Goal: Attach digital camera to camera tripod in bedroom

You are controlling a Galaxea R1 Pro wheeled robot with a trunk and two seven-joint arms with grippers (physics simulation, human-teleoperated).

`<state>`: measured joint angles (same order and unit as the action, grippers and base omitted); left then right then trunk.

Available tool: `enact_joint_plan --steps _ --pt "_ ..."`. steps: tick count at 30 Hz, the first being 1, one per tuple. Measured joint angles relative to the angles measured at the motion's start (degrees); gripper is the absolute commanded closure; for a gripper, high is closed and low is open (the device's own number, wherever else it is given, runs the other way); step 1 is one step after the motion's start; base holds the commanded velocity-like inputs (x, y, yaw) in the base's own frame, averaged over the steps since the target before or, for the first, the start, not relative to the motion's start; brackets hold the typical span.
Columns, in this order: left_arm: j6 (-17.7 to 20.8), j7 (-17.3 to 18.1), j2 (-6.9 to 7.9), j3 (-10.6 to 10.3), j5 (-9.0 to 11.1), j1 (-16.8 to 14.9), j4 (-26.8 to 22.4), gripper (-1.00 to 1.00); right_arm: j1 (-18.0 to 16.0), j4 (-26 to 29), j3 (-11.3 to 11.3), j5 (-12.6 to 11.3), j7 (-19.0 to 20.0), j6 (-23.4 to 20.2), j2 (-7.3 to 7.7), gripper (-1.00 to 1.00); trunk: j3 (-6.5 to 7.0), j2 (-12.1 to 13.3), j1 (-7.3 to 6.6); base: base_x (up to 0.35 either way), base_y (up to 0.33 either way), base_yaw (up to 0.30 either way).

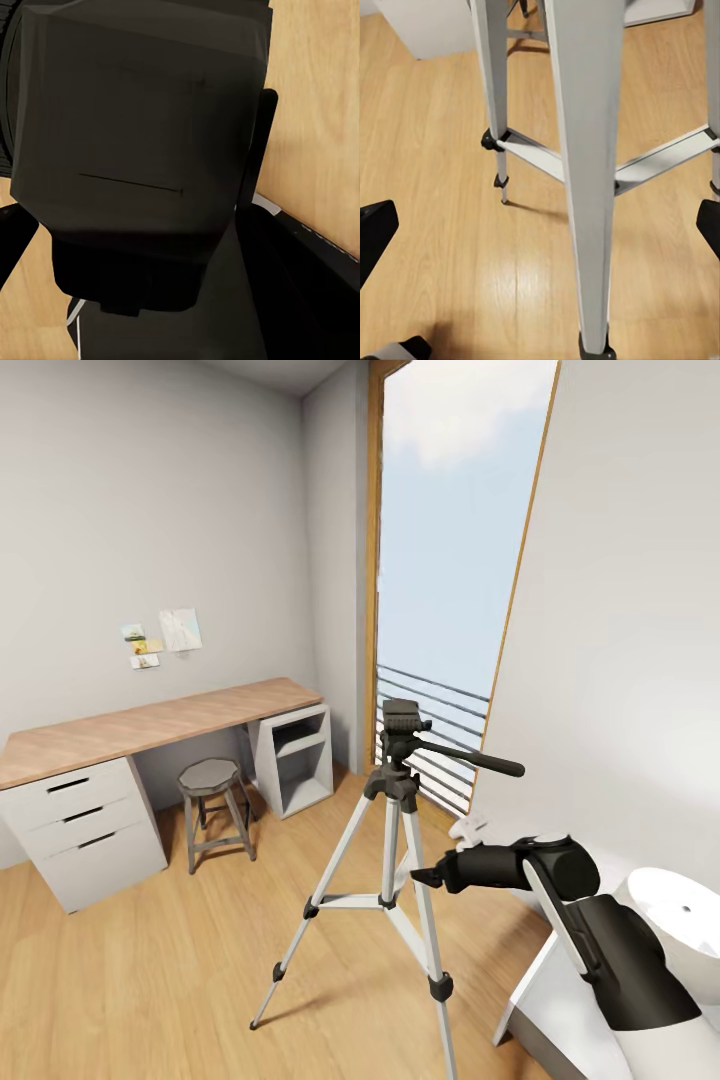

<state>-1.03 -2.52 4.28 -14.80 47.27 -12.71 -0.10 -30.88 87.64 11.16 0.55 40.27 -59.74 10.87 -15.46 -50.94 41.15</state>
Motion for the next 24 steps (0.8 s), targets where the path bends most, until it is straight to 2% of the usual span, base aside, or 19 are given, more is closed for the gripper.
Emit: enact_joint_plan --steps 5,8,18,24 --pt "0.0 0.0 0.00 0.0 0.0 0.0 0.0 1.00 0.0 -0.8 -0.2 -0.1 -1.2 0.0 -0.31 -1.00 0.00 0.0 0.00 0.000 0.000 0.000" --pt "0.0 0.0 0.02 0.0 0.0 0.0 0.0 1.00 0.0 -4.5 -0.3 -0.3 -3.7 0.4 -2.36 -1.00 0.00 0.0 0.00 0.000 0.000 0.000" --pt "0.0 0.0 0.03 0.0 0.0 0.0 0.0 1.00 0.0 -7.9 -0.4 -0.7 -4.8 6.7 -3.48 -1.00 0.00 0.0 0.00 0.000 0.000 0.000" --pt "0.0 0.0 0.02 0.0 0.0 0.0 0.0 1.00 0.0 -8.1 -0.4 -0.9 -4.8 7.5 -4.07 -1.00 0.00 0.0 0.00 0.000 0.000 0.000"
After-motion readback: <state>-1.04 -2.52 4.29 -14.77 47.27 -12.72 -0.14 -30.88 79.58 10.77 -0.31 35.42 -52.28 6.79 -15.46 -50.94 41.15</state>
